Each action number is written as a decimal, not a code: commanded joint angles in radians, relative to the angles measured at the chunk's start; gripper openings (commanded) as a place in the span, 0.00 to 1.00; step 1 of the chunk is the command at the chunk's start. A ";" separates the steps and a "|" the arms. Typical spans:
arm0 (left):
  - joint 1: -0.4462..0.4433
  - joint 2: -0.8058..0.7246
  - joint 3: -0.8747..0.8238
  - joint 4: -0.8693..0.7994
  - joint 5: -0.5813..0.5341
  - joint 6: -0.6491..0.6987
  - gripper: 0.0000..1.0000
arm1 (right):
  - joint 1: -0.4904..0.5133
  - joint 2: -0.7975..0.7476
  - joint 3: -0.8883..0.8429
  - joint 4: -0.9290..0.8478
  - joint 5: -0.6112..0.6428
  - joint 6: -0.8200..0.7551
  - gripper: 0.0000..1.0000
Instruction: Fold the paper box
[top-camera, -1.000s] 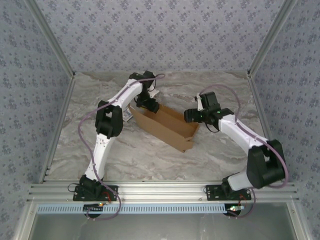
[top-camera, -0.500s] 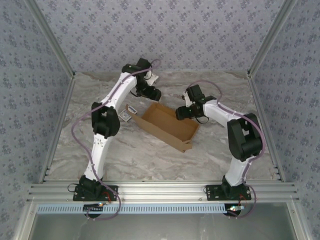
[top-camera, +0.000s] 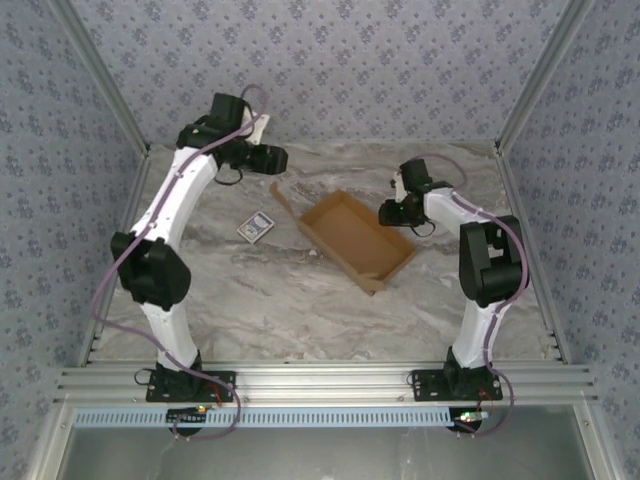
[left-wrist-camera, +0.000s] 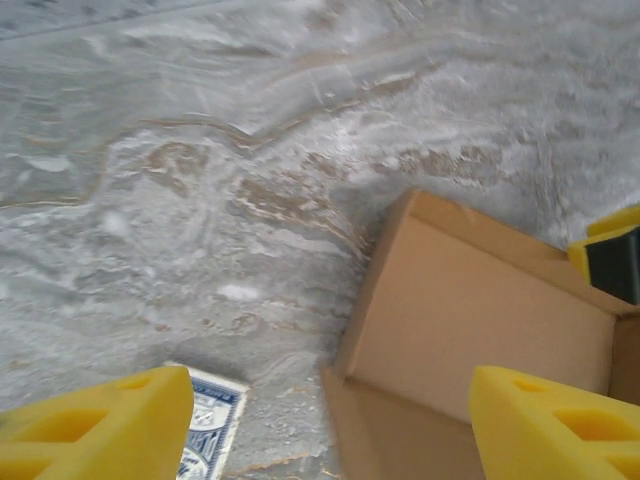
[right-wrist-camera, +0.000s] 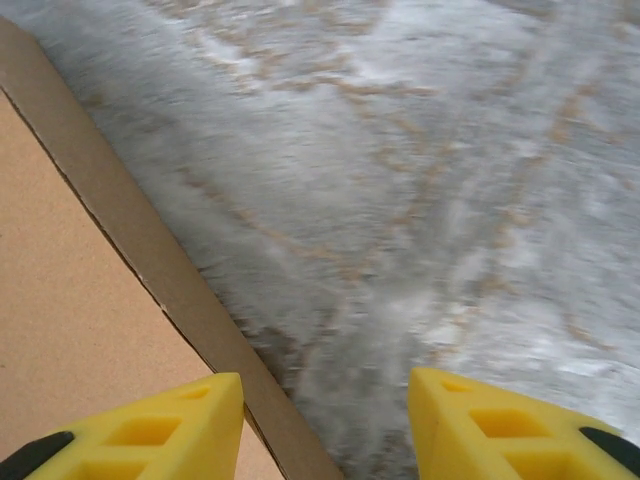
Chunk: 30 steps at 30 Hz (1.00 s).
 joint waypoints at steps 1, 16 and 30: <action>0.049 -0.067 -0.142 0.144 -0.014 -0.069 0.73 | -0.062 -0.052 -0.070 -0.018 -0.020 0.036 0.48; 0.098 -0.435 -0.783 0.527 -0.106 -0.271 0.73 | -0.067 -0.409 -0.517 0.205 -0.233 0.228 0.63; 0.094 -0.638 -1.061 0.641 -0.197 -0.352 0.73 | 0.218 -0.477 -0.635 0.398 -0.245 0.414 0.69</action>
